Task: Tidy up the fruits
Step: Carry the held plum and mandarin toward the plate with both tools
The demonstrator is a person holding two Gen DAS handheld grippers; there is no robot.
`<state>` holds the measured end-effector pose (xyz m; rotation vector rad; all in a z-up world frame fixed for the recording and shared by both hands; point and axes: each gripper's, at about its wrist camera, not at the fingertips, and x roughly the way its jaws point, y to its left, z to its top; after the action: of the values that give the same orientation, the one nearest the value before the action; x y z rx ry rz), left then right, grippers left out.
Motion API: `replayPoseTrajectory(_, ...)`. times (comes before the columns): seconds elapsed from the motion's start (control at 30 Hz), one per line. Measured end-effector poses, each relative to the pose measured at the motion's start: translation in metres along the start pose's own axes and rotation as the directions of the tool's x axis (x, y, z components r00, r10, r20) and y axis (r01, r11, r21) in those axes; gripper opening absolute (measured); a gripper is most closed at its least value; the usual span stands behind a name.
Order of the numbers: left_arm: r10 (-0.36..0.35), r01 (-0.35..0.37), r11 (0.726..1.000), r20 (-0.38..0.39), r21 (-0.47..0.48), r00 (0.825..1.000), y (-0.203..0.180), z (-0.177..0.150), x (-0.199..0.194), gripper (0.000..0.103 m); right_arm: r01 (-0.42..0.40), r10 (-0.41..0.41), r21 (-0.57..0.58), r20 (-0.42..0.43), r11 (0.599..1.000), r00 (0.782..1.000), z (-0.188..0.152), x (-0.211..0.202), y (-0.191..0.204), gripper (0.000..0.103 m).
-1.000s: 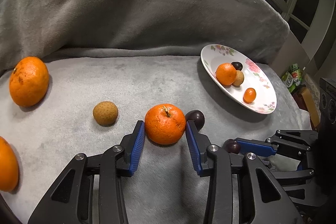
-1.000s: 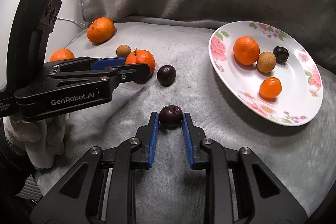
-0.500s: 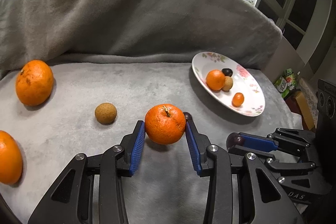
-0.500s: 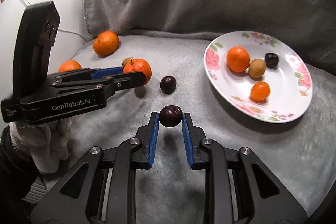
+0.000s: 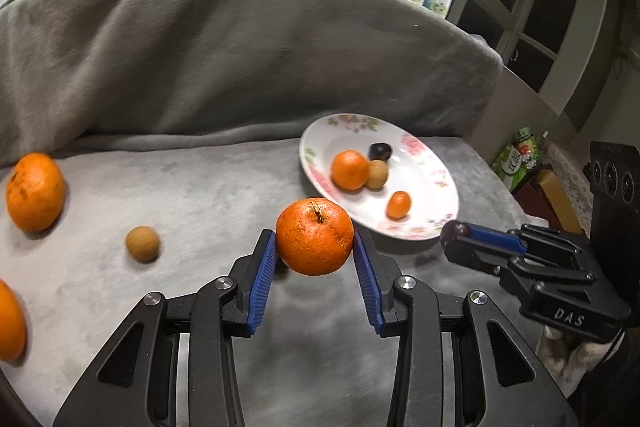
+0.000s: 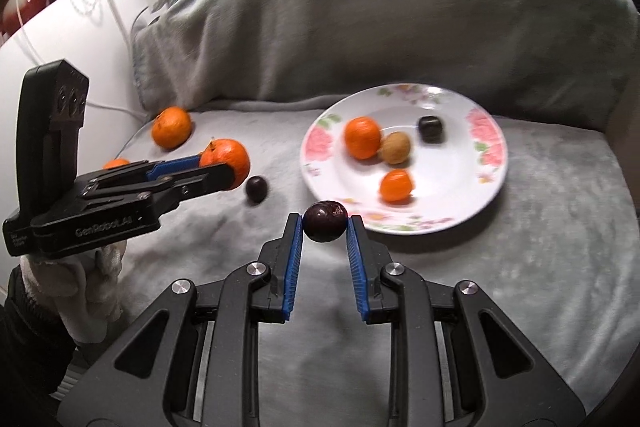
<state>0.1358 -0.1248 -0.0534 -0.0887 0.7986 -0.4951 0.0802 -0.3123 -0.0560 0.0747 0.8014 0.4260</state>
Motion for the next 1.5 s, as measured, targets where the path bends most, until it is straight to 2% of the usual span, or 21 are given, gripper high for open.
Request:
replayPoseTrajectory(0.57, -0.040, 0.040, 0.998, -0.001, 0.057, 0.999, -0.034, 0.018, 0.023, 0.038, 0.078, -0.081, 0.063, 0.048, 0.995, 0.996, 0.024, -0.006, -0.055, 0.024)
replayPoseTrajectory(1.5, -0.047, 0.049, 0.994, -0.031, 0.094, 0.998, -0.047, 0.026, 0.045, 0.038, 0.087, -0.089, 0.083, 0.030, 0.993, 0.996, 0.032, 0.015, -0.072, 0.024)
